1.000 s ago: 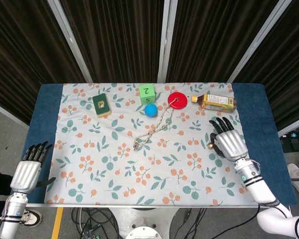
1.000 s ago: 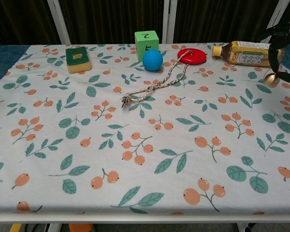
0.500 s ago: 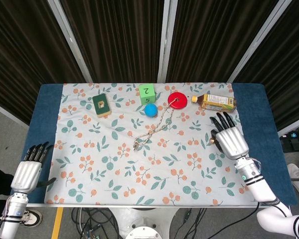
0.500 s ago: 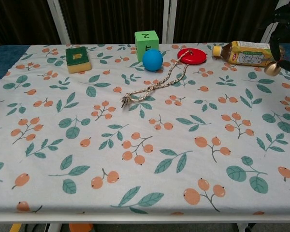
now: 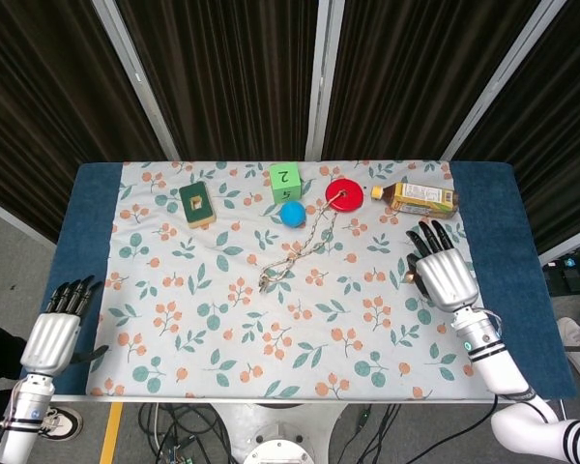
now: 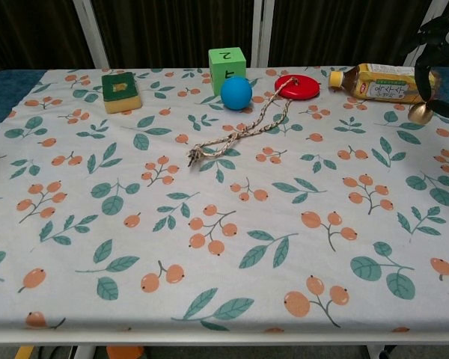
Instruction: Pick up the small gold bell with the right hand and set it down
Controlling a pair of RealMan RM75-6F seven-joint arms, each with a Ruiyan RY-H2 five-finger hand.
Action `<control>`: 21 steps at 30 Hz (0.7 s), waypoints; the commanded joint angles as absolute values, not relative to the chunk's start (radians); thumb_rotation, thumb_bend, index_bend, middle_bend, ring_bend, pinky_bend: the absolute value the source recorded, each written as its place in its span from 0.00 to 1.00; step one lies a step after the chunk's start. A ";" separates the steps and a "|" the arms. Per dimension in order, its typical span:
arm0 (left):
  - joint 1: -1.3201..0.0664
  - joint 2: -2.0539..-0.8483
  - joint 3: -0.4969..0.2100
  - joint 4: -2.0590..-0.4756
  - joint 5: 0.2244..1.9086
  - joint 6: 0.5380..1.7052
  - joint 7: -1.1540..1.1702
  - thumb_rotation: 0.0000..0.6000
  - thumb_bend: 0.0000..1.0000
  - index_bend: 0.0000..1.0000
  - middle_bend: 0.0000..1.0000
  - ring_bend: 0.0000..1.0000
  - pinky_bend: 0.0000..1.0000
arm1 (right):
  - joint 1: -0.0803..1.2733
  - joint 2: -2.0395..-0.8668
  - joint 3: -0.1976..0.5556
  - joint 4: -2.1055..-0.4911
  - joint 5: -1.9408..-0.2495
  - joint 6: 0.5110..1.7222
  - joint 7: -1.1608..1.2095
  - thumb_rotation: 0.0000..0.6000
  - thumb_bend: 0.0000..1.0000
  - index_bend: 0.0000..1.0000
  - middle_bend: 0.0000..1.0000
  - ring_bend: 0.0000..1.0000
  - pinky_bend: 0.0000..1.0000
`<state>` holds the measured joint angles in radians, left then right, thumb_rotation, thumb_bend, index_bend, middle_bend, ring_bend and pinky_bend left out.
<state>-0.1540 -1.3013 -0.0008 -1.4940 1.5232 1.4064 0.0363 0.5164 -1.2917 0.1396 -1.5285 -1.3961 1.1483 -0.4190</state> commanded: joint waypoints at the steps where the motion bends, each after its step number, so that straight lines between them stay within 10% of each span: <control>1: -0.154 -1.302 -0.003 -1.494 1.522 1.408 0.036 1.00 0.00 0.00 0.00 0.00 0.01 | 0.532 -1.260 0.115 -1.610 -1.435 1.089 -0.287 1.00 0.41 0.88 0.18 0.00 0.00; 21: -0.157 -1.307 -0.002 -1.489 1.523 1.404 0.036 1.00 0.00 0.00 0.00 0.00 0.01 | 0.529 -1.259 0.101 -1.558 -1.446 1.095 -0.302 1.00 0.41 0.89 0.19 0.00 0.00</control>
